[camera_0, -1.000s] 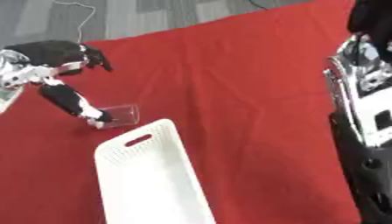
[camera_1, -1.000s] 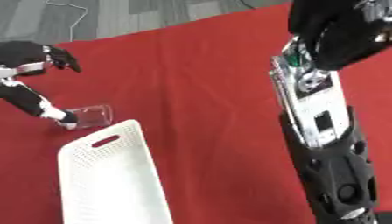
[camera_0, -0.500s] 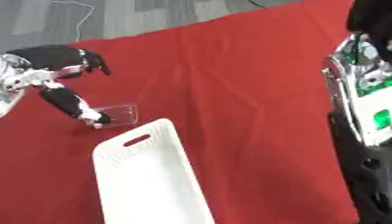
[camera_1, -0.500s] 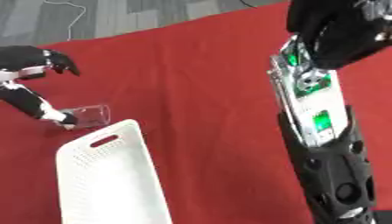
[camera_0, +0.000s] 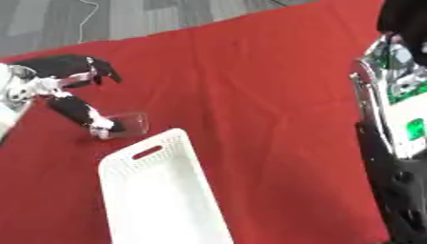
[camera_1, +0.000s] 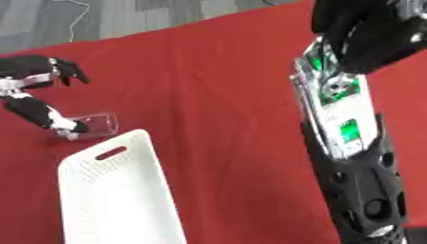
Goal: Pick up objects on the table and place them in the box.
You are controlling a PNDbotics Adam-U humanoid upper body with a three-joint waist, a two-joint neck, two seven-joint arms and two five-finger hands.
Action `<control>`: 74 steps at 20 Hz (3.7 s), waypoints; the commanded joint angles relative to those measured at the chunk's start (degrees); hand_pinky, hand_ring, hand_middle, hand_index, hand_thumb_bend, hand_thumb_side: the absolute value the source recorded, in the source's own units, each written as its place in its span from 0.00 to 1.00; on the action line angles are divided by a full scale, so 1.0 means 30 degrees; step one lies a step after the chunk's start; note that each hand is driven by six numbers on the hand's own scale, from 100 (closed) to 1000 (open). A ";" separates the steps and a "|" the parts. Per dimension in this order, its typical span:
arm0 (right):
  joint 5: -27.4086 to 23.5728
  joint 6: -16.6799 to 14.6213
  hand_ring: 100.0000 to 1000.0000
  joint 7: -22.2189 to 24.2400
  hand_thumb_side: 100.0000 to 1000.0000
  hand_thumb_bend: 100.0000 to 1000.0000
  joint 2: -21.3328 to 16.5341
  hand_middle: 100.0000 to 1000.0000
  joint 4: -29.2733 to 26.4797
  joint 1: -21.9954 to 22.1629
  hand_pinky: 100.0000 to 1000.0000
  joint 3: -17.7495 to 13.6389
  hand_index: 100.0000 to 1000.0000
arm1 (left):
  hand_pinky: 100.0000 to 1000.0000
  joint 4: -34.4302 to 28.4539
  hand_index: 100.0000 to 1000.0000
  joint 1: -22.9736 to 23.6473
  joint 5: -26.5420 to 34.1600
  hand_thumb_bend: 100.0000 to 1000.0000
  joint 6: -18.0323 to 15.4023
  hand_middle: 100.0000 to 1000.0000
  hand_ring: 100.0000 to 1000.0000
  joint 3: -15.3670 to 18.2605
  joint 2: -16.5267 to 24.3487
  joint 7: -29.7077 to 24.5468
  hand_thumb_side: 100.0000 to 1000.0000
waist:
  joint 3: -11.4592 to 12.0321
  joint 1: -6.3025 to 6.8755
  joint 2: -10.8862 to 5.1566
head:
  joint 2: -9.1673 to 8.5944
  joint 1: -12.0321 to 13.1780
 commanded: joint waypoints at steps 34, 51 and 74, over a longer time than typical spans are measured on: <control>0.0458 0.0540 0.33 -0.1458 1.00 0.00 0.0155 0.31 -0.0182 -0.0493 0.31 -0.0141 0.34 | 0.71 0.0856 0.84 0.0363 -0.3167 0.63 -0.2652 0.79 0.70 -0.0695 -0.0393 -0.1293 0.55 | -0.0074 -0.0119 -0.0219 | -0.0005 0.0480; 0.0337 0.0569 0.33 -0.1291 1.00 0.00 0.0306 0.31 -0.0182 -0.0584 0.31 -0.0129 0.34 | 0.40 0.1511 0.71 0.0384 -0.3929 0.39 -0.3056 0.59 0.45 -0.0871 -0.0985 0.0625 0.39 | -0.0204 -0.0147 -0.0143 | -0.0005 0.0789; 0.0242 0.0654 0.33 -0.1179 1.00 0.00 0.0184 0.30 -0.0182 -0.0484 0.31 -0.0187 0.34 | 0.00 0.1827 0.06 0.0537 -0.2428 0.00 -0.1815 0.00 0.00 -0.0761 -0.0950 0.1505 0.31 | 0.0020 -0.0173 -0.0203 | -0.0005 0.0752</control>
